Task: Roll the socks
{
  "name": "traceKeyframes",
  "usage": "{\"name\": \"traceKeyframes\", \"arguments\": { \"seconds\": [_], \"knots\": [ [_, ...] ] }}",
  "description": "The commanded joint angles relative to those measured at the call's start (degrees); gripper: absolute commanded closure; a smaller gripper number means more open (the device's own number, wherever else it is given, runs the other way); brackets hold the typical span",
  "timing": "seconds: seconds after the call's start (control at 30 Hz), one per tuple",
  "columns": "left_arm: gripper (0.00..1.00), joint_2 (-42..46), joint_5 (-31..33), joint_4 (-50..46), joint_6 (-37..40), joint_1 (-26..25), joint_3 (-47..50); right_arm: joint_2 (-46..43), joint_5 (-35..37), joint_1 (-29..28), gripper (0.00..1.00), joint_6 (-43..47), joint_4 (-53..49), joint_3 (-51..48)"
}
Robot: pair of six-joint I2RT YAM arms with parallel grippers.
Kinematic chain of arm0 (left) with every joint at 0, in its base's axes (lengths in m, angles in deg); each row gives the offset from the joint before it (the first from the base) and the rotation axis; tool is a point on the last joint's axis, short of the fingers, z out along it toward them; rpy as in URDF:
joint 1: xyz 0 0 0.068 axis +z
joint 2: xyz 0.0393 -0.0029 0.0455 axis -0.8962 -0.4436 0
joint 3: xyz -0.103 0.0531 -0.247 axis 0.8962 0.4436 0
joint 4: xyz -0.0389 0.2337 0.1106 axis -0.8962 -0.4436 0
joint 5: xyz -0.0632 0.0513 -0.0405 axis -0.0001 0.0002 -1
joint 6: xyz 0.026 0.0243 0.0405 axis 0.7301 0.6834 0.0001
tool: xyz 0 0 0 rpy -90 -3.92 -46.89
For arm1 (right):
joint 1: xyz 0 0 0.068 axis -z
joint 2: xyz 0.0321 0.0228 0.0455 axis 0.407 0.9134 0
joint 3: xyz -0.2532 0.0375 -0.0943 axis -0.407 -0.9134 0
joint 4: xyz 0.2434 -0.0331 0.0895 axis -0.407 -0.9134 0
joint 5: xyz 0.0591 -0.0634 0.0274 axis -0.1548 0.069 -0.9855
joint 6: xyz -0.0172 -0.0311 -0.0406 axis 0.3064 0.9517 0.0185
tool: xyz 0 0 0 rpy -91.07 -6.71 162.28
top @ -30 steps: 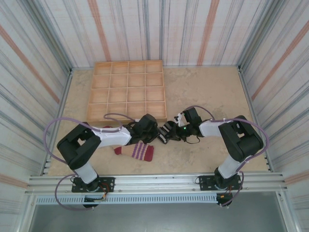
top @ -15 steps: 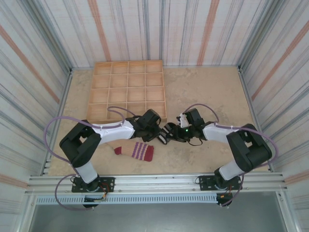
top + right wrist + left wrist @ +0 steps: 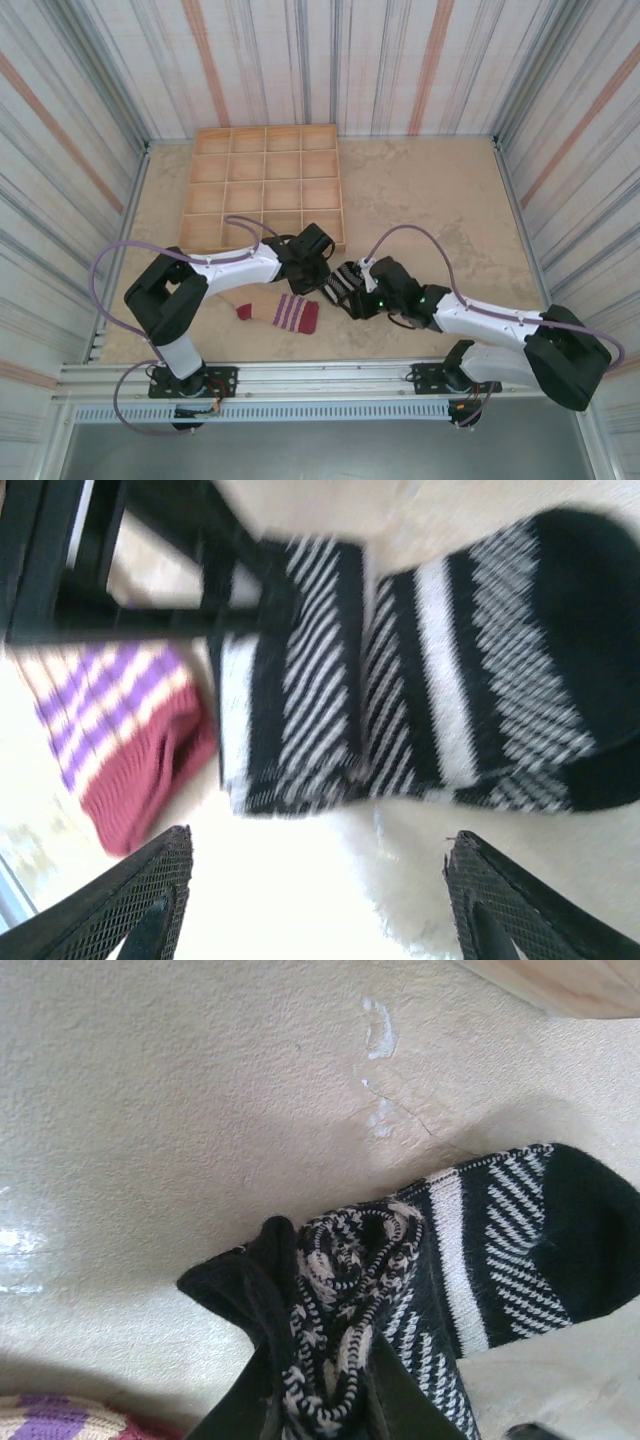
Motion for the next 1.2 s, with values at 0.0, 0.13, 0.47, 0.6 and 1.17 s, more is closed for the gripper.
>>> {"name": "traceKeyframes", "arguments": {
  "seconds": [0.0,0.13,0.47,0.6,1.17],
  "knots": [
    [1.00,-1.6,-0.6,-4.3,0.5,0.5,-1.1,-2.4,11.5,-5.1,0.32,7.1,4.3,-2.1],
    [1.00,-1.8,-0.8,-4.3,0.4,0.5,-1.1,-3.7,18.7,-10.8,0.34,11.8,8.8,-4.4],
    [1.00,-1.9,-1.1,-4.2,0.4,0.5,-1.1,2.5,22.7,-13.2,0.41,19.3,17.8,-3.1],
    [1.00,-2.0,-1.5,-3.9,0.2,0.5,-1.1,6.8,21.4,-13.2,0.44,20.3,19.5,-1.1],
    [1.00,-1.3,-2.0,-2.9,-0.2,0.6,-0.1,16.1,25.1,-13.4,0.48,17.8,22.3,-0.5]
  ]
}}
